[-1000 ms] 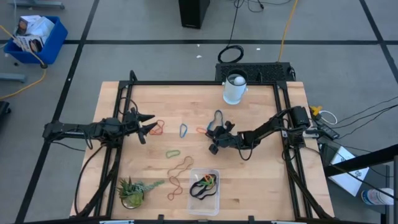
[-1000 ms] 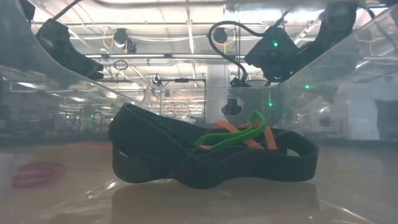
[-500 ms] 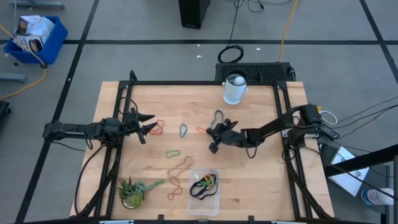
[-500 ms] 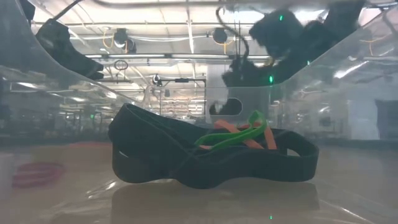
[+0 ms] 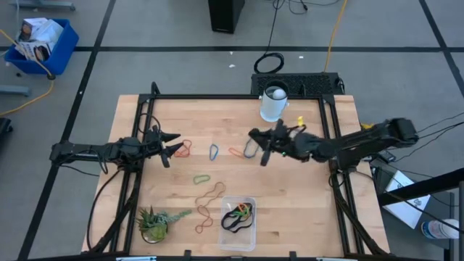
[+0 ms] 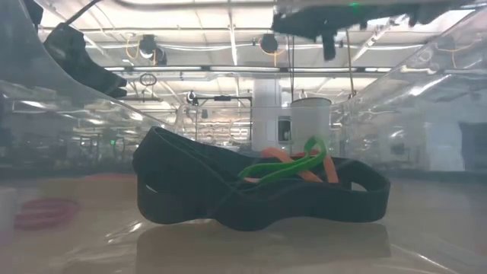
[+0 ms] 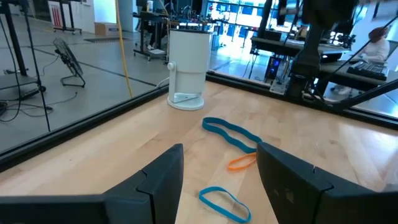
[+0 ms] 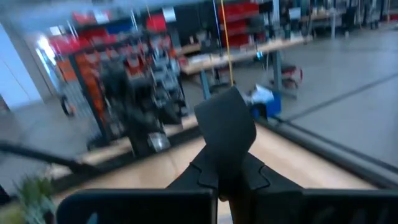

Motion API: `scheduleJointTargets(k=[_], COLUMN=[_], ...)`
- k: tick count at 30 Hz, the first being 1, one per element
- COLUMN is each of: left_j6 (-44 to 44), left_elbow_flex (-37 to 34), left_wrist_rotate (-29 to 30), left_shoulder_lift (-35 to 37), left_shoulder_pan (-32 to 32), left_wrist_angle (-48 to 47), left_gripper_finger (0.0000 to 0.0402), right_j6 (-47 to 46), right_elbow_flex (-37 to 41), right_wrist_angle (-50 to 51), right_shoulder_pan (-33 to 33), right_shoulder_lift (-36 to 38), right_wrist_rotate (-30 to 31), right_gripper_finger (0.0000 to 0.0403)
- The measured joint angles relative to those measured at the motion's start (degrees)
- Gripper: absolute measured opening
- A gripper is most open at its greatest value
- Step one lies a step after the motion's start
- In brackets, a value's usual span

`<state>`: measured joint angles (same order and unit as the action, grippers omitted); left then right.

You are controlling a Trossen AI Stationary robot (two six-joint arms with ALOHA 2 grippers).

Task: Pick and place rubber bands into bin
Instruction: Put the black rubber band into the transparent bin

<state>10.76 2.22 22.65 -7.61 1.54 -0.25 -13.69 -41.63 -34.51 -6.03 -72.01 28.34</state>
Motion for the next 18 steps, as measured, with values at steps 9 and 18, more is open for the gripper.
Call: scheduleJointTargets(k=[9, 18], left_j6=[-0.02, -0.10], left_elbow_flex=[0.00, 0.00], left_wrist_rotate=[0.00, -0.01], left_shoulder_lift=[0.01, 0.01], left_shoulder_pan=[-0.01, 0.00], left_wrist_angle=[0.00, 0.00], left_gripper_finger=[0.0209, 0.0209], right_j6=[7.74, 13.07], right_elbow_flex=[-8.78, -33.45], right_wrist_angle=[15.34, 45.48], right_shoulder_pan=[-3.79, -10.47], right_shoulder_lift=[8.71, -2.12], right_wrist_rotate=[0.11, -3.08], right_gripper_finger=[0.0001, 0.0001])
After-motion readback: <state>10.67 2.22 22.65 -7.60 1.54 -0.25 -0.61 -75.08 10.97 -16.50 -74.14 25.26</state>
